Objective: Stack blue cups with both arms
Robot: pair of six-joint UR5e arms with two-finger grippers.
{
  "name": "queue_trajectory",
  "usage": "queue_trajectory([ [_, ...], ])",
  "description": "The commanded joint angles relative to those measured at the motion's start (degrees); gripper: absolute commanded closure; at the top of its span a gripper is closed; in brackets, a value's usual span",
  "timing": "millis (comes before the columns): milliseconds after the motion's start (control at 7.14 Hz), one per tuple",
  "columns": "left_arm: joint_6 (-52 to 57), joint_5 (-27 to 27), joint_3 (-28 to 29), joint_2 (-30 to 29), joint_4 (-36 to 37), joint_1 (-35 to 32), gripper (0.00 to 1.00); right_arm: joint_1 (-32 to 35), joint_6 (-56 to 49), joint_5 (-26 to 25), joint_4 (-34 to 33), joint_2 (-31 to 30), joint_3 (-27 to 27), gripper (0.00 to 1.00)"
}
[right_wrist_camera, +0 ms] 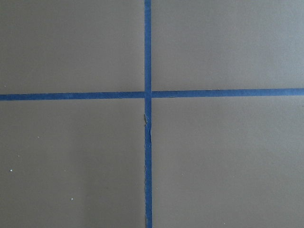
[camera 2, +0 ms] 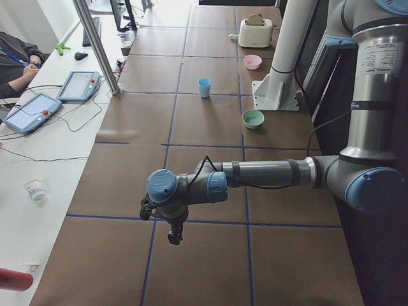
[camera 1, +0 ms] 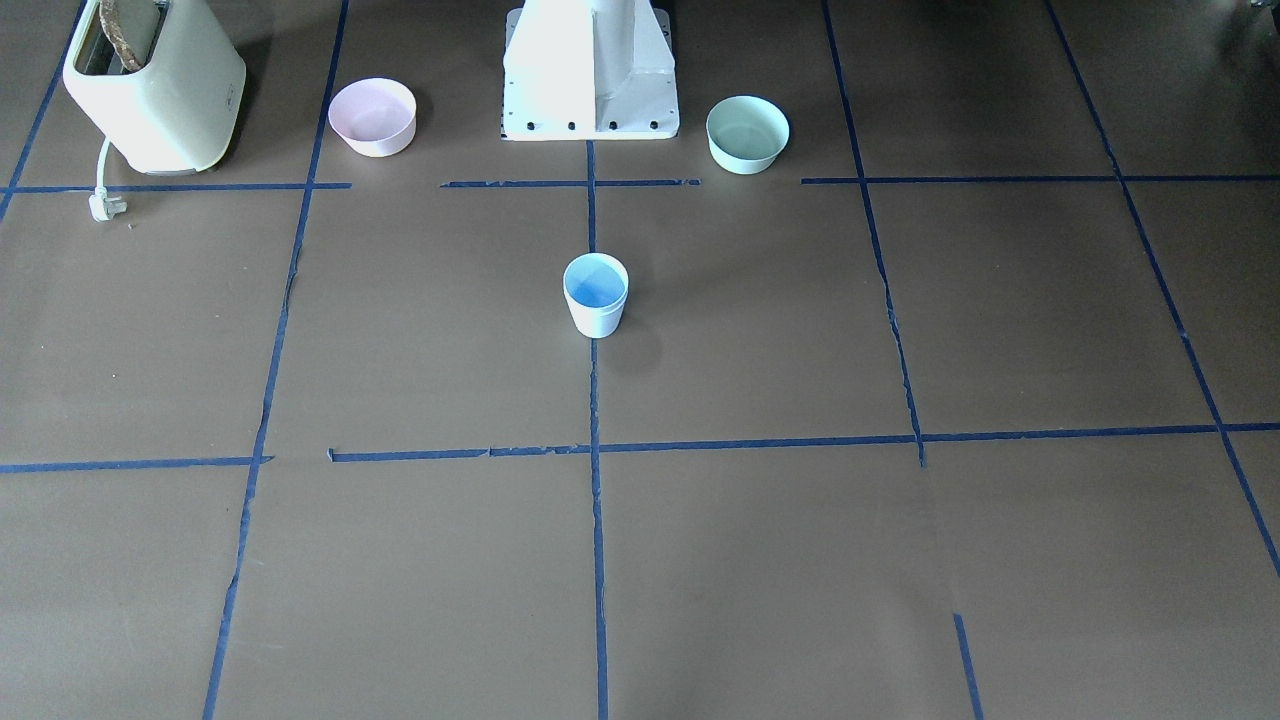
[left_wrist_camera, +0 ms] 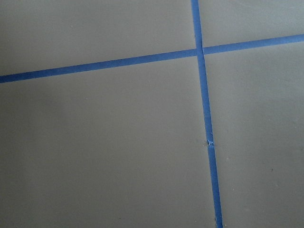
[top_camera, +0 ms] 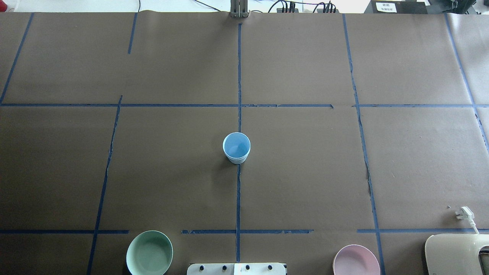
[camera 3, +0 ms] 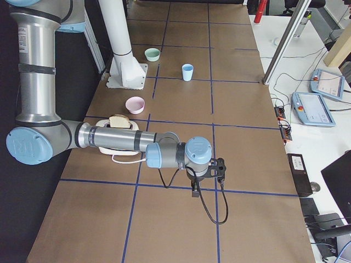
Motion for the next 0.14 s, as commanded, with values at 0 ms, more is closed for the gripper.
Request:
queue_trajectory([
  [0, 0.0, 0.0, 0.06, 0.0, 0.0, 0.0, 0.0, 0.0, 0.06, 0.16, 0.0, -0.03, 0.0, 0.0],
])
